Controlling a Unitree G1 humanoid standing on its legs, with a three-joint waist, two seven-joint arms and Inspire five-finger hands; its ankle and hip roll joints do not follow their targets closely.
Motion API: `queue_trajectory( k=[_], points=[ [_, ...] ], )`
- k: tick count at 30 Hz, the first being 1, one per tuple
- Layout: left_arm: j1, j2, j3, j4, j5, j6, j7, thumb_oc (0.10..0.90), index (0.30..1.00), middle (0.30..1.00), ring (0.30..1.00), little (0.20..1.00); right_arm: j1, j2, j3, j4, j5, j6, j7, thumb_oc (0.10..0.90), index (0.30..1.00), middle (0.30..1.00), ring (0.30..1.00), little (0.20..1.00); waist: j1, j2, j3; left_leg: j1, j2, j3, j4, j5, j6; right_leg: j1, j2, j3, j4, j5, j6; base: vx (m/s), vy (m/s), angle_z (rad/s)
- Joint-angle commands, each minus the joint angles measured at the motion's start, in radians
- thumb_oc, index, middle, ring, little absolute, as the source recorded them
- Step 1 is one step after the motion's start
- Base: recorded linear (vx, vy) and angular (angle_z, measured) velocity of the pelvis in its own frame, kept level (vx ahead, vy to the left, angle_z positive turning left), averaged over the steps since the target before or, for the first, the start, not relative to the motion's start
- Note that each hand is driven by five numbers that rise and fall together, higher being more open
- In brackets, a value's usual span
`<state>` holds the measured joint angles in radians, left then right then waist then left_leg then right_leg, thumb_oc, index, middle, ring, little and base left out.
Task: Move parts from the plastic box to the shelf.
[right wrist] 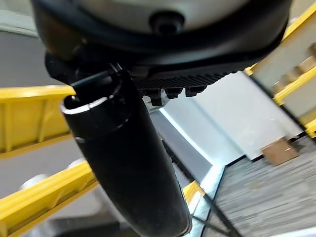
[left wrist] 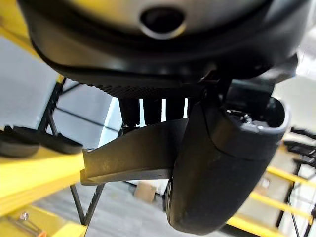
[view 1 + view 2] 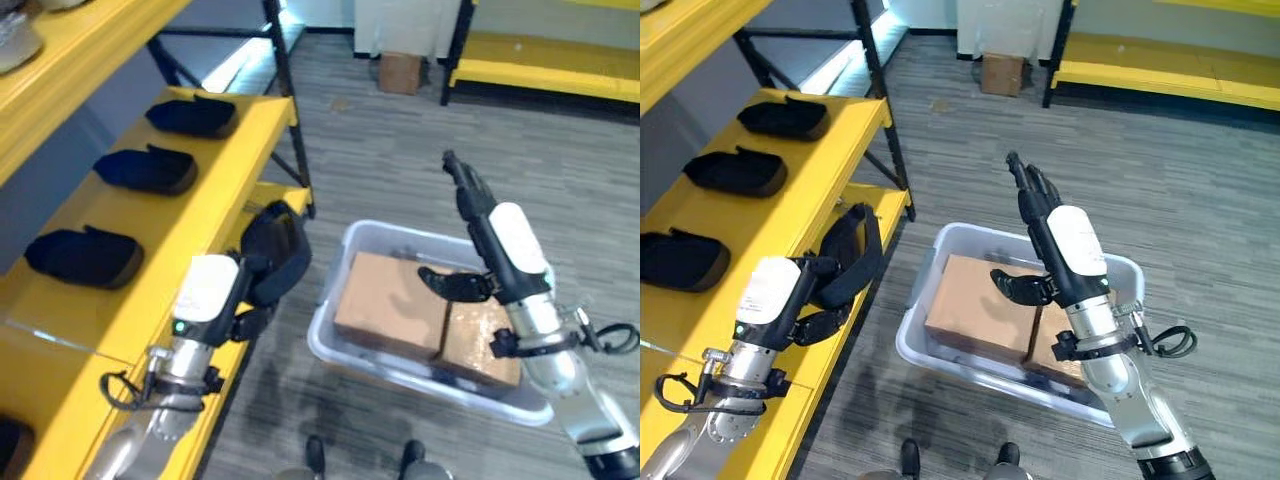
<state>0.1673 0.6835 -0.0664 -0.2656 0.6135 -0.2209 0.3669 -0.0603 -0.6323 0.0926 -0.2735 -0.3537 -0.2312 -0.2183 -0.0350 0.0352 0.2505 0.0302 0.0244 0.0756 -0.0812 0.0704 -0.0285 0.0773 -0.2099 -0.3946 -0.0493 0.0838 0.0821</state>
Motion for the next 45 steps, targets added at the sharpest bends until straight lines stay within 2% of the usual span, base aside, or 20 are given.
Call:
queue_trajectory(
  k=[1, 13, 18, 21, 22, 23, 24, 26, 30, 31, 33, 36, 44, 45],
  points=[
    [-0.056, 0.024, 0.098, -0.067, 0.026, -0.045, 0.101, 0.400, 0.300, 0.300, 0.300, 0.300, -0.075, -0.014, 0.010, -0.063, -0.003, -0.055, -0.045, 0.900, 1.000, 1.000, 1.000, 1.000, -0.004, -0.011, -0.119, 0.074, 0.033, 0.036, -0.006, -0.084, -0.017, -0.091, 0.068, 0.042, -0.038, 0.057, 0.026, -0.06, 0.166, 0.00],
    [-0.095, 0.062, 0.077, -0.066, 0.028, -0.043, 0.110, 0.400, 0.300, 0.300, 0.300, 0.300, -0.101, 0.040, 0.071, -0.034, -0.026, -0.020, -0.019, 0.900, 1.000, 1.000, 1.000, 1.000, 0.008, -0.062, -0.117, 0.071, -0.083, 0.026, -0.006, -0.114, 0.059, -0.145, -0.050, 0.077, -0.011, 0.162, 0.102, -0.06, 0.190, -0.01],
    [-0.108, 0.071, 0.068, -0.064, 0.033, -0.038, 0.112, 0.400, 0.300, 0.300, 0.300, 0.300, -0.092, 0.064, 0.076, -0.029, -0.043, -0.011, -0.021, 0.900, 1.000, 1.000, 1.000, 1.000, 0.010, -0.083, -0.105, 0.079, -0.106, 0.047, -0.006, -0.123, 0.079, -0.182, -0.093, 0.087, 0.030, 0.185, 0.124, -0.06, 0.151, -0.15],
    [-0.123, 0.077, 0.045, -0.065, 0.031, -0.040, 0.107, 0.400, 0.300, 0.300, 0.300, 0.300, -0.094, 0.073, 0.087, -0.030, -0.051, -0.005, -0.017, 0.900, 1.000, 1.000, 1.000, 1.000, 0.002, -0.093, -0.083, 0.092, -0.115, 0.053, -0.006, -0.121, 0.095, -0.208, -0.109, 0.125, 0.092, 0.208, 0.136, -0.09, 0.132, -0.11],
    [-0.143, 0.083, 0.019, -0.067, 0.019, -0.043, 0.095, 0.400, 0.300, 0.300, 0.300, 0.300, -0.101, 0.077, 0.095, -0.034, -0.054, -0.001, -0.017, 0.900, 1.000, 1.000, 1.000, 1.000, -0.017, -0.085, -0.066, 0.092, -0.100, 0.047, -0.006, -0.113, 0.108, -0.210, -0.058, 0.230, 0.185, 0.111, 0.108, -0.15, 0.108, 0.00],
    [-0.145, 0.082, 0.019, -0.066, 0.019, -0.043, 0.095, 0.400, 0.300, 0.300, 0.300, 0.300, -0.101, 0.077, 0.094, -0.034, -0.054, -0.001, -0.017, 0.900, 1.000, 1.000, 1.000, 1.000, -0.016, -0.086, -0.065, 0.090, -0.100, 0.049, -0.006, -0.110, 0.107, -0.215, -0.058, 0.232, 0.189, 0.111, 0.105, -0.16, 0.116, -0.04],
    [-0.163, 0.075, -0.002, -0.063, 0.000, -0.049, 0.083, 0.400, 0.300, 0.300, 0.300, 0.300, -0.090, 0.071, 0.090, -0.040, -0.049, -0.005, -0.013, 0.900, 1.000, 1.000, 1.000, 1.000, -0.033, -0.085, -0.076, 0.079, -0.097, 0.044, -0.006, -0.098, 0.116, -0.206, 0.008, 0.313, 0.285, 0.033, 0.077, -0.04, 0.046, -0.05],
    [-0.174, 0.067, -0.018, -0.054, -0.017, -0.050, 0.069, 0.400, 0.300, 0.300, 0.300, 0.300, -0.073, 0.069, 0.084, -0.044, -0.042, -0.010, -0.008, 0.900, 1.000, 1.000, 1.000, 1.000, -0.046, -0.085, -0.095, 0.071, -0.095, 0.033, -0.006, -0.094, 0.119, -0.186, 0.052, 0.363, 0.355, -0.038, 0.058, -0.02, 0.028, 0.11],
    [-0.190, 0.048, -0.045, -0.039, -0.063, -0.055, 0.031, 0.400, 0.300, 0.300, 0.300, 0.300, -0.035, 0.061, 0.061, -0.051, -0.034, -0.016, 0.000, 0.900, 1.000, 1.000, 1.000, 1.000, -0.069, -0.101, -0.134, 0.045, -0.102, 0.005, -0.006, -0.068, 0.117, -0.153, 0.127, 0.475, 0.443, -0.085, 0.030, -0.03, -0.039, 0.24],
    [-0.190, 0.048, -0.045, -0.039, -0.063, -0.055, 0.030, 0.400, 0.300, 0.300, 0.300, 0.300, -0.035, 0.061, 0.060, -0.051, -0.034, -0.016, 0.000, 0.900, 1.000, 1.000, 1.000, 1.000, -0.069, -0.101, -0.135, 0.044, -0.103, 0.005, -0.006, -0.068, 0.117, -0.154, 0.126, 0.475, 0.444, -0.086, 0.030, -0.02, -0.054, 0.21],
    [-0.202, 0.031, -0.062, -0.036, -0.088, -0.057, 0.012, 0.400, 0.300, 0.300, 0.300, 0.300, -0.027, 0.060, 0.052, -0.051, -0.033, -0.020, -0.005, 0.900, 1.000, 1.000, 1.000, 1.000, -0.076, -0.114, -0.160, 0.024, -0.109, -0.011, -0.006, -0.056, 0.111, -0.122, 0.161, 0.526, 0.393, -0.102, 0.025, -0.06, -0.123, 0.27],
    [-0.211, 0.015, -0.078, -0.030, -0.113, -0.058, 0.008, 0.400, 0.300, 0.300, 0.300, 0.300, -0.034, 0.059, 0.058, -0.056, -0.024, -0.029, -0.015, 0.900, 1.000, 1.000, 1.000, 1.000, -0.063, -0.117, -0.183, -0.003, -0.104, -0.013, -0.006, -0.036, 0.097, -0.062, 0.167, 0.507, 0.231, -0.135, 0.020, -0.09, -0.158, 0.13],
    [-0.236, -0.014, -0.128, -0.025, -0.164, -0.068, -0.027, 0.400, 0.300, 0.300, 0.300, 0.300, -0.032, 0.048, 0.050, -0.078, 0.006, -0.040, -0.013, 0.900, 1.000, 1.000, 1.000, 1.000, -0.067, -0.110, -0.186, -0.043, -0.050, -0.015, -0.006, 0.020, 0.057, -0.007, 0.195, 0.502, 0.112, -0.112, 0.000, -0.11, -0.190, -0.01],
    [-0.250, -0.017, -0.157, -0.021, -0.171, -0.073, -0.039, 0.400, 0.300, 0.300, 0.300, 0.300, -0.031, 0.034, 0.039, -0.088, 0.023, -0.052, -0.023, 0.900, 1.000, 1.000, 1.000, 1.000, -0.067, -0.108, -0.176, -0.066, -0.025, -0.028, -0.006, 0.063, 0.038, -0.002, 0.216, 0.486, 0.094, -0.097, -0.016, -0.10, -0.213, 0.09]
  ],
)
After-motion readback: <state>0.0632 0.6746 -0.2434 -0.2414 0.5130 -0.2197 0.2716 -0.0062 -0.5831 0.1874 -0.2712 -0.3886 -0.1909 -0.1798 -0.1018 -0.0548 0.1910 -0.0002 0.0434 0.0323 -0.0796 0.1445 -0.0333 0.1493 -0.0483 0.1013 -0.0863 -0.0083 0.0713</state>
